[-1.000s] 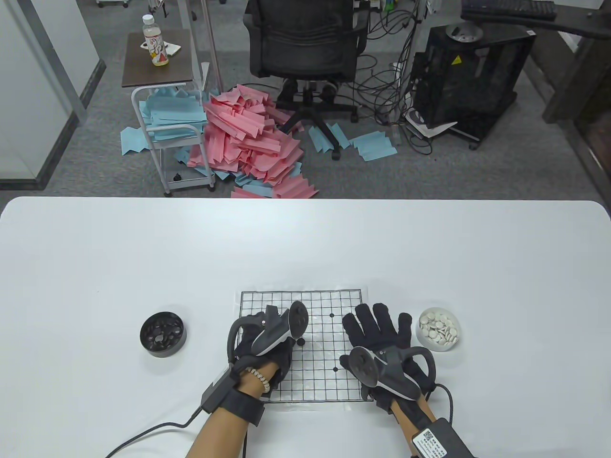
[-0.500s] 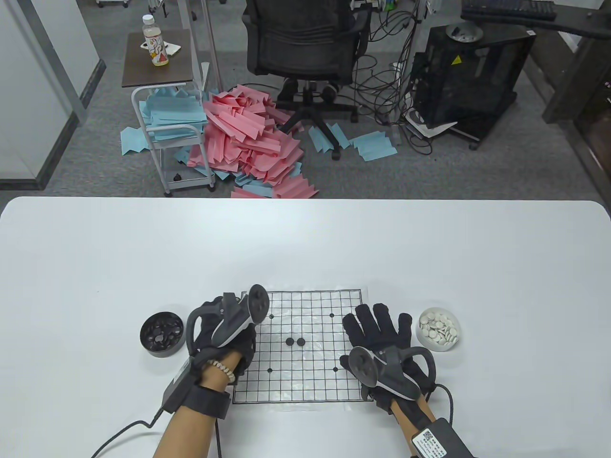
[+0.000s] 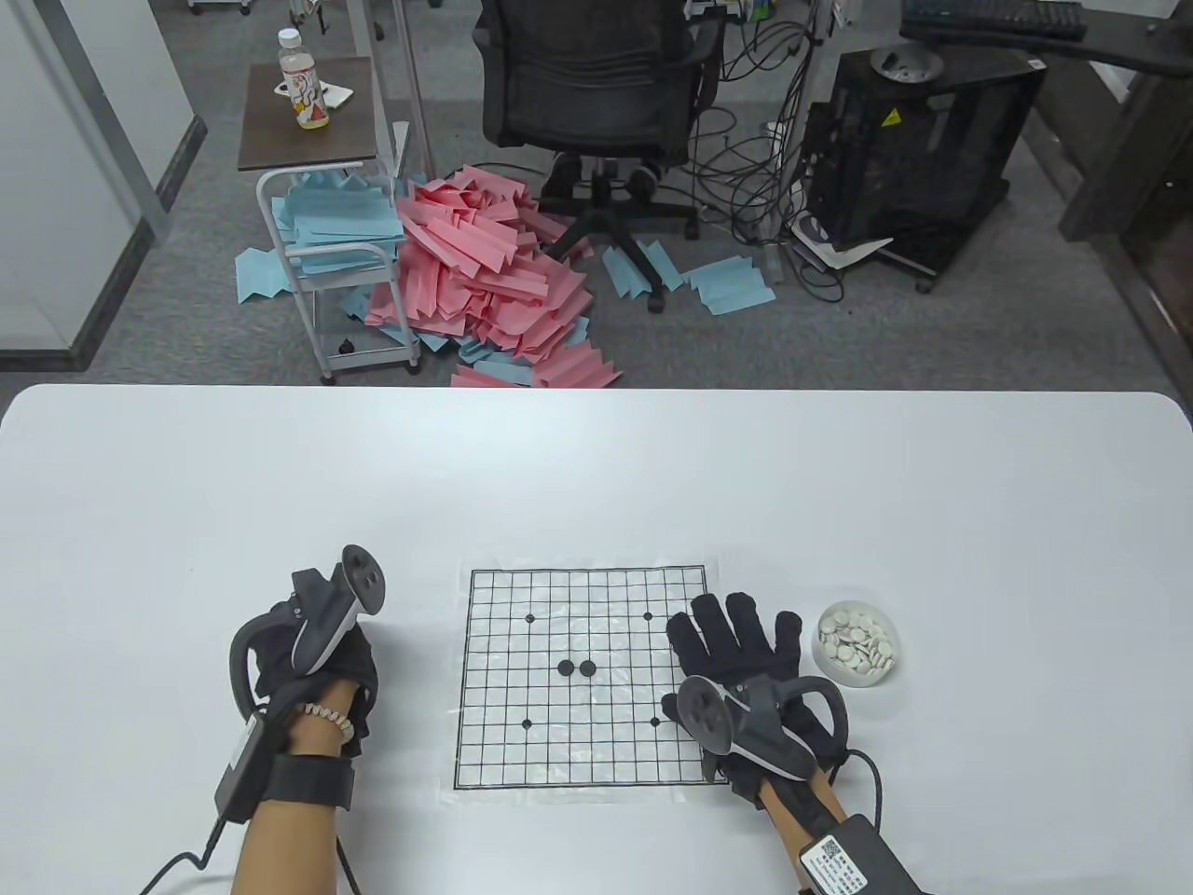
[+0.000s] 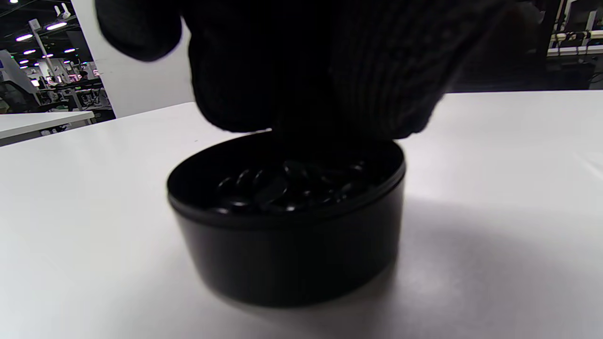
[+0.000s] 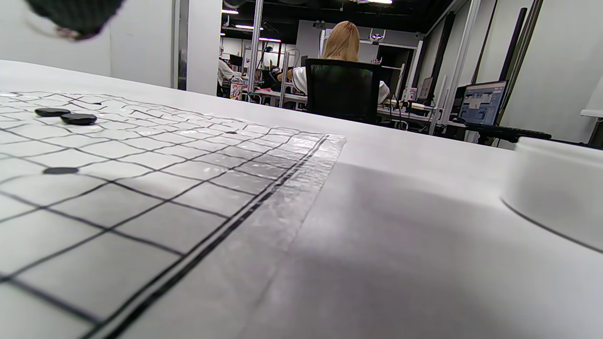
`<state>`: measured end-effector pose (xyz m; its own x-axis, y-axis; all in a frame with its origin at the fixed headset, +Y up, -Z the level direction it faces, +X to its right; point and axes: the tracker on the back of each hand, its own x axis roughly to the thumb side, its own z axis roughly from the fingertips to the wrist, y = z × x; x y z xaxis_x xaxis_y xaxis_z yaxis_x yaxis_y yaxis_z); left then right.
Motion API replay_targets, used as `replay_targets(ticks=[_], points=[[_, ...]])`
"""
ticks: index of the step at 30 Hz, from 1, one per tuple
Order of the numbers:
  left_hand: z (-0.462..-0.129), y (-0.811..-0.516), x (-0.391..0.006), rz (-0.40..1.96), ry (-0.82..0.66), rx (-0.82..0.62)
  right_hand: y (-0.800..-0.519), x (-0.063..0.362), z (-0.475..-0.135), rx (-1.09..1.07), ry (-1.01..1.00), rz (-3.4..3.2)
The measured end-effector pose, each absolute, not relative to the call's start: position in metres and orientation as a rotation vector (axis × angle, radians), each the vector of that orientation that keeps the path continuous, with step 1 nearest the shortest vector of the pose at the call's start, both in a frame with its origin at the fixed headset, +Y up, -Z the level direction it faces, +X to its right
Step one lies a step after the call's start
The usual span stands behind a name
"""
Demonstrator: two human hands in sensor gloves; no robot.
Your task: Place Go stones in plus sign pattern
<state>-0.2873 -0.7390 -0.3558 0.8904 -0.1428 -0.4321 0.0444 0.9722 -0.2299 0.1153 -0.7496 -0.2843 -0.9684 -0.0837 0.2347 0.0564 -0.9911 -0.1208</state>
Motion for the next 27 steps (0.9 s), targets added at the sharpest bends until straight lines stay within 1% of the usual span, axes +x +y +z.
replay_targets(ticks=[5,9,11,13,19,25,27], points=[[-0.356,-0.755,-0.294,-0.091,0.471,-0.275,-0.75,0.115,-0.285,-0.371,0.178,-3.046],[-0.356,-0.758,-0.309,0.023,0.51,-0.304,-0.75,0.115,-0.284,-0.37,0.177,-3.043],[-0.356,-0.76,-0.315,0.055,0.506,-0.306,-0.749,0.115,-0.285,-0.372,0.179,-3.045],[-0.356,-0.763,-0.316,0.031,0.515,-0.31,-0.75,0.115,-0.285,-0.372,0.183,-3.046],[-0.356,-0.766,-0.309,-0.076,0.506,-0.211,-0.75,0.114,-0.285,-0.375,0.179,-3.037],[-0.353,-0.766,-0.307,-0.096,0.487,-0.162,-0.75,0.113,-0.285,-0.375,0.179,-3.036],[-0.352,-0.765,-0.307,-0.115,0.466,-0.12,-0.75,0.113,-0.285,-0.375,0.179,-3.037]])
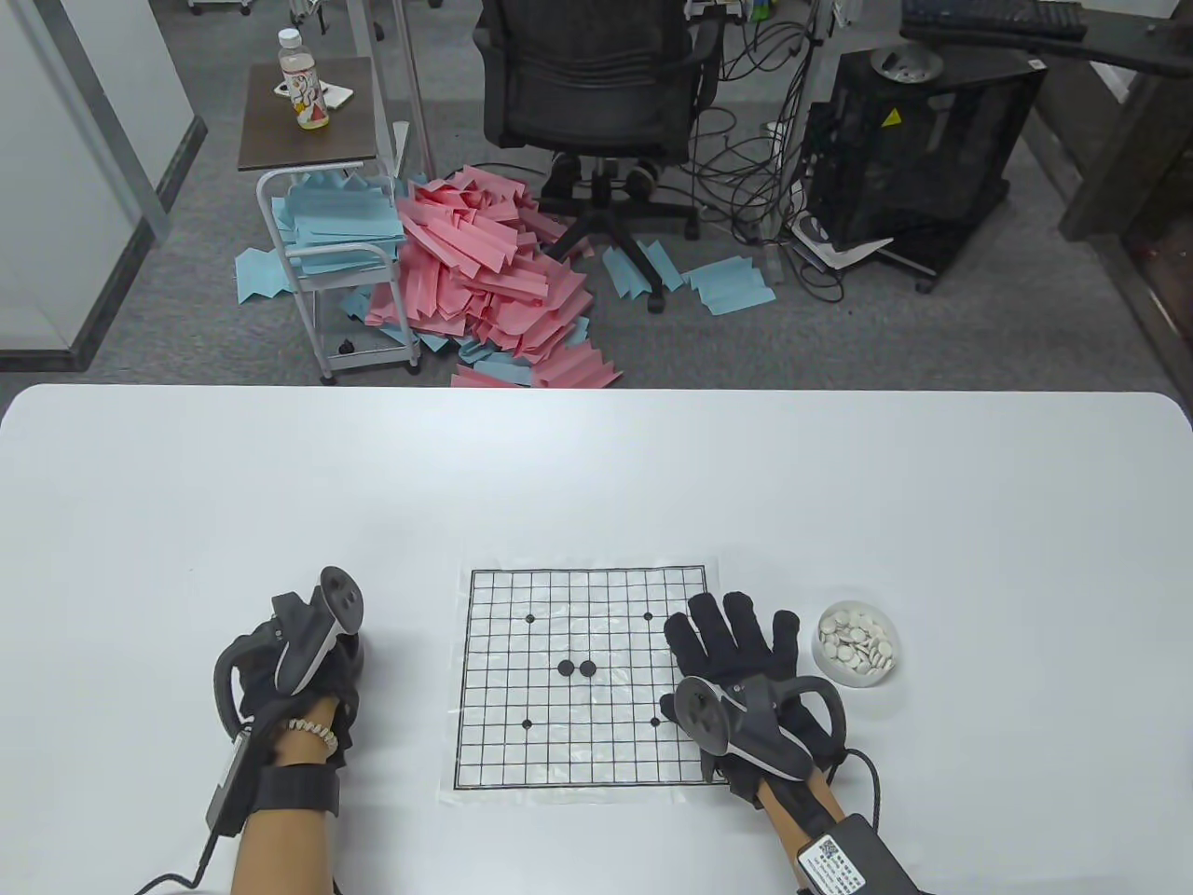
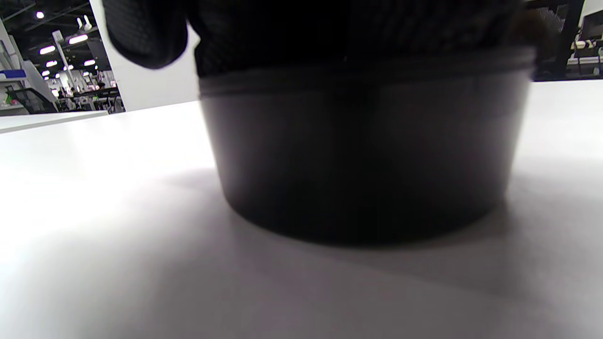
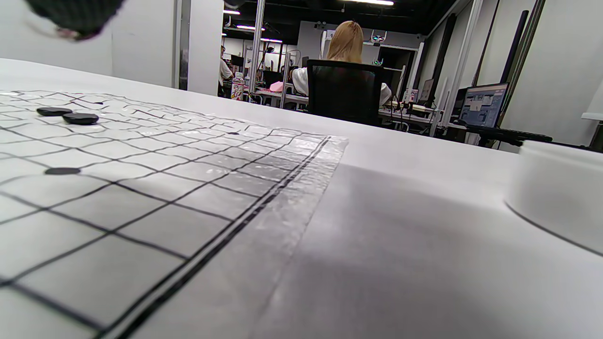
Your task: Place Go stones in plus sign pattern
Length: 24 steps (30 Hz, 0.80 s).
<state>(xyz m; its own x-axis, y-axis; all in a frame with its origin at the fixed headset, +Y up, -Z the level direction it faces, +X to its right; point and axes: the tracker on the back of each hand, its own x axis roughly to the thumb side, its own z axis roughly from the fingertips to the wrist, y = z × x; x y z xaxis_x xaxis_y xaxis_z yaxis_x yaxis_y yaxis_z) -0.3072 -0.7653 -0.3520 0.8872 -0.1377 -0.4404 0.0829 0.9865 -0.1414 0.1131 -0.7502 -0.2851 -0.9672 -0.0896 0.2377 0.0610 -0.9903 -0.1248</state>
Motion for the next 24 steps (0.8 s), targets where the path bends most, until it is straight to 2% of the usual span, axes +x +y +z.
replay_targets(ticks=[12,20,24], points=[[-0.35,-0.758,-0.305,-0.102,0.467,-0.131,-0.751,0.114,-0.286,-0.37,0.174,-3.037],[-0.351,-0.729,-0.284,-0.128,0.477,-0.002,-0.751,0.114,-0.286,-0.371,0.173,-3.035],[-0.354,-0.718,-0.261,-0.037,0.386,0.035,-0.751,0.114,-0.286,-0.373,0.175,-3.034]])
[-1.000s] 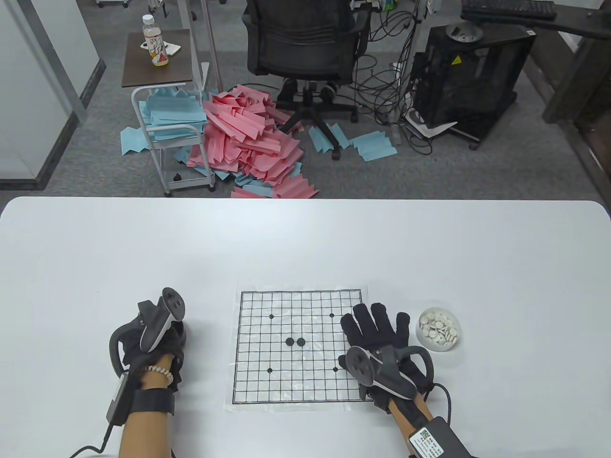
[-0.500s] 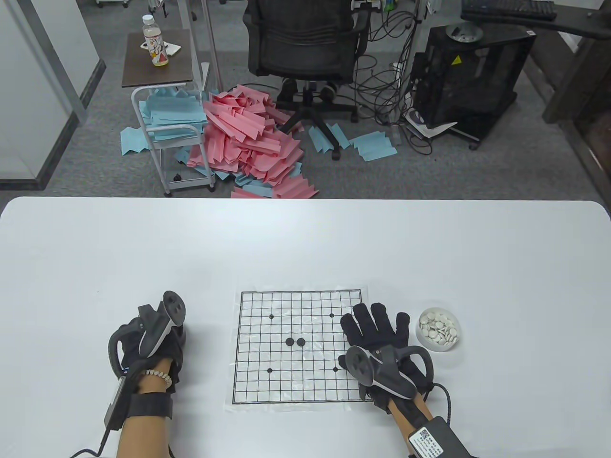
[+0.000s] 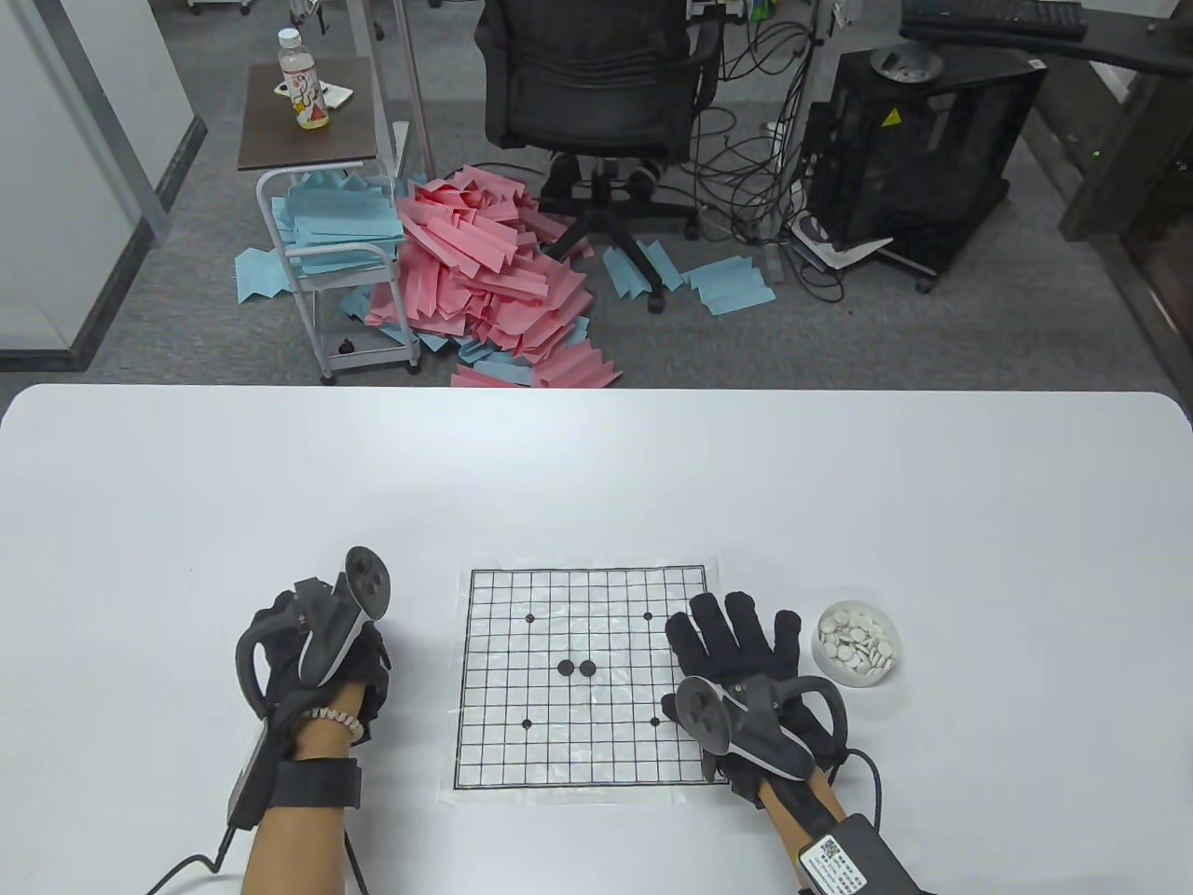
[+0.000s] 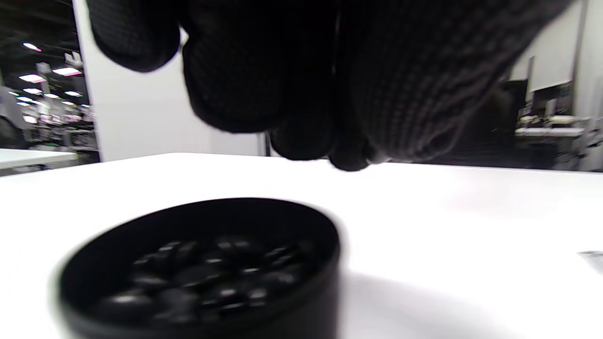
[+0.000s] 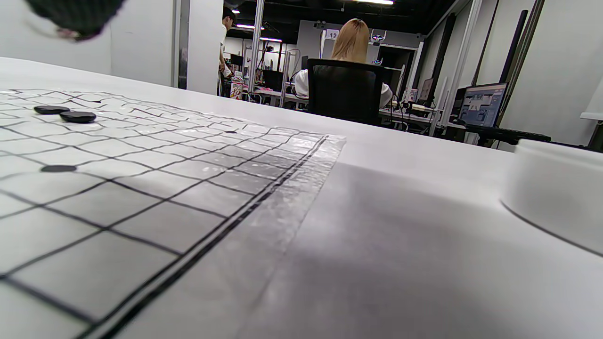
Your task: Place Go stones in plus sign pattern
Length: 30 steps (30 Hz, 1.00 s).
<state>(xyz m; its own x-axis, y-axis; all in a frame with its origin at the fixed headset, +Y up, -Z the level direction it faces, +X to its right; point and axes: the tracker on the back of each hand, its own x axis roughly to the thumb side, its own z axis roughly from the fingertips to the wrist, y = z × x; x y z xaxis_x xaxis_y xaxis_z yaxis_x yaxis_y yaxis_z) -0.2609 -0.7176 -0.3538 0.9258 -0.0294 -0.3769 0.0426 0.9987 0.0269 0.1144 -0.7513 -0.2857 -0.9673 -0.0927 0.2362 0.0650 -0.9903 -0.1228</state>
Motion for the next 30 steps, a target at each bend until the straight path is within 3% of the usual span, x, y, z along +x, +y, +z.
replay_targets(ticks=[8,17,30], points=[[-0.358,-0.722,-0.197,0.022,0.175,0.012,-0.752,0.116,-0.286,-0.367,0.176,-3.038],[-0.359,-0.744,-0.134,0.063,0.005,-0.138,-0.752,0.117,-0.286,-0.368,0.18,-3.041],[-0.362,-0.766,-0.109,0.037,0.008,-0.289,-0.752,0.118,-0.286,-0.37,0.186,-3.042]])
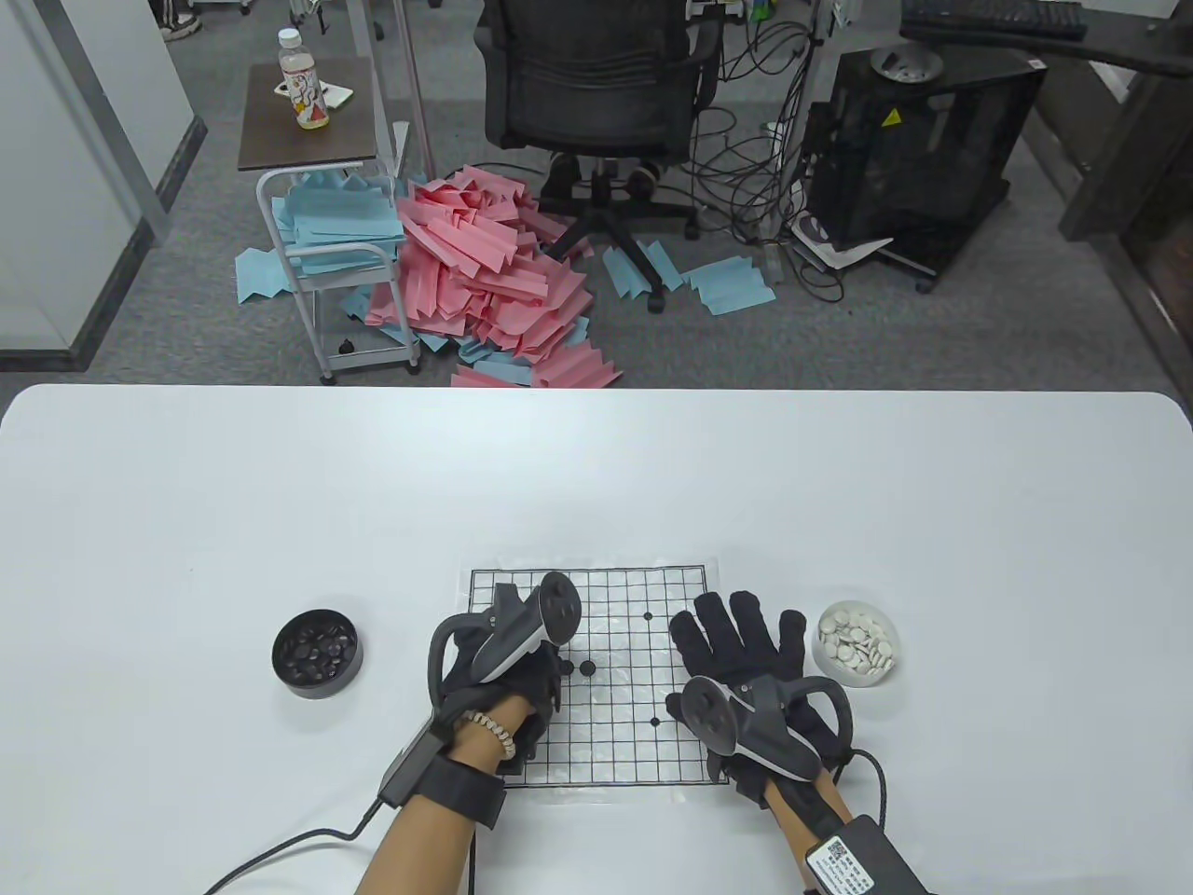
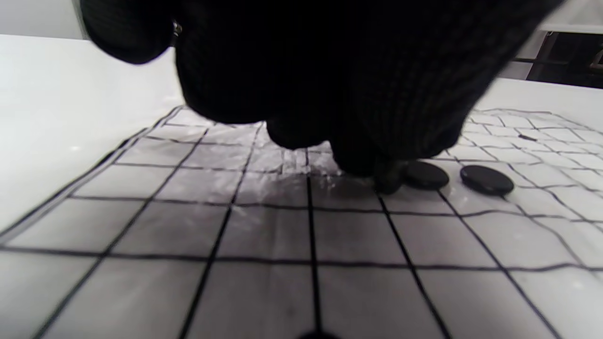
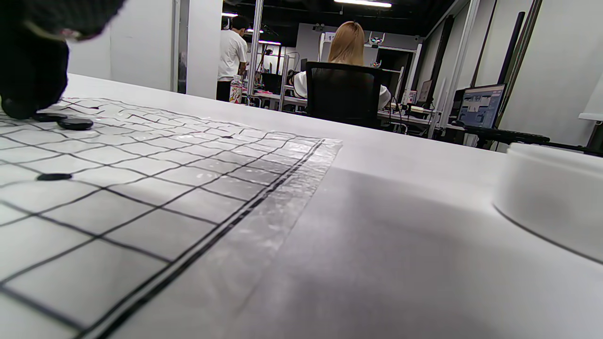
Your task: Place Go stones in plus sign pattern
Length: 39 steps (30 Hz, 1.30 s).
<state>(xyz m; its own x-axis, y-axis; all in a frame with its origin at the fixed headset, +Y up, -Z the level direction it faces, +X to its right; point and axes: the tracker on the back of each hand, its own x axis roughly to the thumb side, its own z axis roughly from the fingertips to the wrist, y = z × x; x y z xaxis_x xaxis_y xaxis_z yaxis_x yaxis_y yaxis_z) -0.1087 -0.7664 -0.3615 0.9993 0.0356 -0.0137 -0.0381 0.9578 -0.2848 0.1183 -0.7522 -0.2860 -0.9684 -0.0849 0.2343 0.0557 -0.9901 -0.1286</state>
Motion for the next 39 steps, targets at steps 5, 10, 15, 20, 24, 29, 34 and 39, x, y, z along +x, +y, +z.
replay_targets(ticks=[5,10,15,20,24,29,34,39], points=[[-0.36,-0.768,-0.109,0.005,0.026,-0.239,-0.752,0.118,-0.286,-0.37,0.186,-3.042],[-0.36,-0.767,-0.11,0.006,0.027,-0.23,-0.752,0.118,-0.286,-0.373,0.186,-3.04],[-0.36,-0.755,-0.126,0.013,0.05,-0.208,-0.752,0.118,-0.285,-0.372,0.186,-3.041],[-0.361,-0.733,-0.163,0.021,0.13,-0.175,-0.752,0.118,-0.285,-0.371,0.186,-3.04],[-0.36,-0.72,-0.199,0.038,0.209,-0.148,-0.752,0.118,-0.286,-0.373,0.188,-3.039],[-0.358,-0.714,-0.246,-0.02,0.346,-0.112,-0.752,0.117,-0.286,-0.37,0.183,-3.038],[-0.354,-0.723,-0.283,-0.065,0.465,-0.157,-0.752,0.117,-0.286,-0.367,0.179,-3.037],[-0.351,-0.739,-0.304,-0.042,0.522,-0.226,-0.752,0.116,-0.286,-0.37,0.178,-3.036]])
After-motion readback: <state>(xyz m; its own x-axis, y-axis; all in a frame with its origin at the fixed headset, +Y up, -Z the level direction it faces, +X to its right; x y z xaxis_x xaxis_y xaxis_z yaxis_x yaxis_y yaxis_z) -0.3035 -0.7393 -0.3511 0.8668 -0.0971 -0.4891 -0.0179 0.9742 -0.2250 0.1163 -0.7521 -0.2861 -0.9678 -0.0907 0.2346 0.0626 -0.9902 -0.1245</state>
